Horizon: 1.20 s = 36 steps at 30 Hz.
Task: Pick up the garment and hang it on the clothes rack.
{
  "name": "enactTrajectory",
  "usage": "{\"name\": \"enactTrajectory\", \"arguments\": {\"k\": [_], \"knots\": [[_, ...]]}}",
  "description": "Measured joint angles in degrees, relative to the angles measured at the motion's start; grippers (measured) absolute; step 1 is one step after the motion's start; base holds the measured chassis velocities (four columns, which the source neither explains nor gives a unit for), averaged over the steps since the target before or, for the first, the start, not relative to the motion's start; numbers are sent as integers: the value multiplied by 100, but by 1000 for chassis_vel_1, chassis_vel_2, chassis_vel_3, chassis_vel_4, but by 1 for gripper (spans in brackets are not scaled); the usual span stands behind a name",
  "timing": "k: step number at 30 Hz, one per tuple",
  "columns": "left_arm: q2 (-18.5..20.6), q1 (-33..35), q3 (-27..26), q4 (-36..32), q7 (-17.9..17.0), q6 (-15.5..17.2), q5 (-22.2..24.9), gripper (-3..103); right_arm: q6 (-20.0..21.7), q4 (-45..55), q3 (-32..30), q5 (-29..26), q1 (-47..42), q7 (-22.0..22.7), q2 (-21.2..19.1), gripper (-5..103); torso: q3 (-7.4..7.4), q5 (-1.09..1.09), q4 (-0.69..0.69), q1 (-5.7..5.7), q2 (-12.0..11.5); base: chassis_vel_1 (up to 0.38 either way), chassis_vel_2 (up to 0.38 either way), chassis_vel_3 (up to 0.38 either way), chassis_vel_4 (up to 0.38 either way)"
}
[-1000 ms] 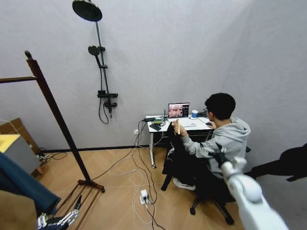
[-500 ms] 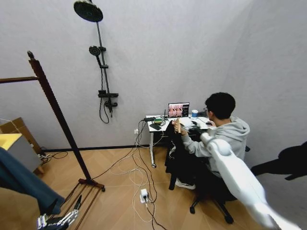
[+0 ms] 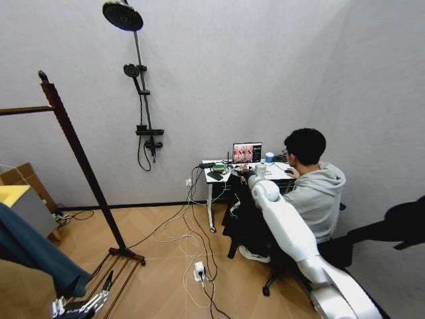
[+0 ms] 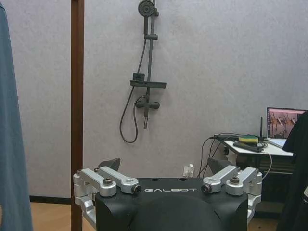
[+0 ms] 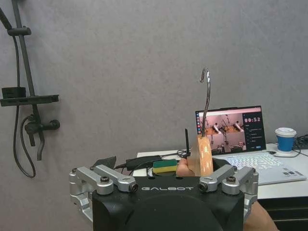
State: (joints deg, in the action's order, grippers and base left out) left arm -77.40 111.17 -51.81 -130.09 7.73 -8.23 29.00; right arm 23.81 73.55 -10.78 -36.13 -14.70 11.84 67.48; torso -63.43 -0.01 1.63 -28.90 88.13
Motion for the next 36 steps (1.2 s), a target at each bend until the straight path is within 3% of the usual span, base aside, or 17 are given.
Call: {"name": "enactTrajectory", "arguments": {"k": [5,7,11,13,17,19,22,24,36], "knots": [[0,0,0,0,0,0,0,100,-11,-12,-36,26,-46,73,-104,88,0,1,0,0,0,0,0,0,0],[0,0,0,0,0,0,0,100,-37,-98,-107,48,-63,-97,-244,77,0,1,1,1,0,0,0,0,0],[0,0,0,0,0,0,0,100,-69,-183,-149,66,-54,-208,-307,66,0,2,1,0,0,0,0,0,0],[0,0,0,0,0,0,0,100,-145,-293,-197,179,-2,-449,-386,49,0,1,1,0,0,0,0,0,0],[0,0,0,0,0,0,0,100,-170,-303,-198,214,11,-548,-409,39,0,1,1,0,0,0,0,0,0],[0,0,0,0,0,0,0,100,-179,-244,-199,278,-19,-704,-477,28,0,1,0,0,0,0,0,0,0],[0,0,0,0,0,0,0,100,-158,-190,-199,275,-44,-740,-519,23,0,1,0,0,0,0,0,0,0],[0,0,0,0,1,0,0,100,-95,-76,-199,258,-94,-805,-624,13,0,2,0,1,0,0,0,0,0],[0,0,0,0,0,0,0,100,-75,772,-226,-8,-654,-832,-1141,10,0,2,4,1,0,0,0,0,0]]}}
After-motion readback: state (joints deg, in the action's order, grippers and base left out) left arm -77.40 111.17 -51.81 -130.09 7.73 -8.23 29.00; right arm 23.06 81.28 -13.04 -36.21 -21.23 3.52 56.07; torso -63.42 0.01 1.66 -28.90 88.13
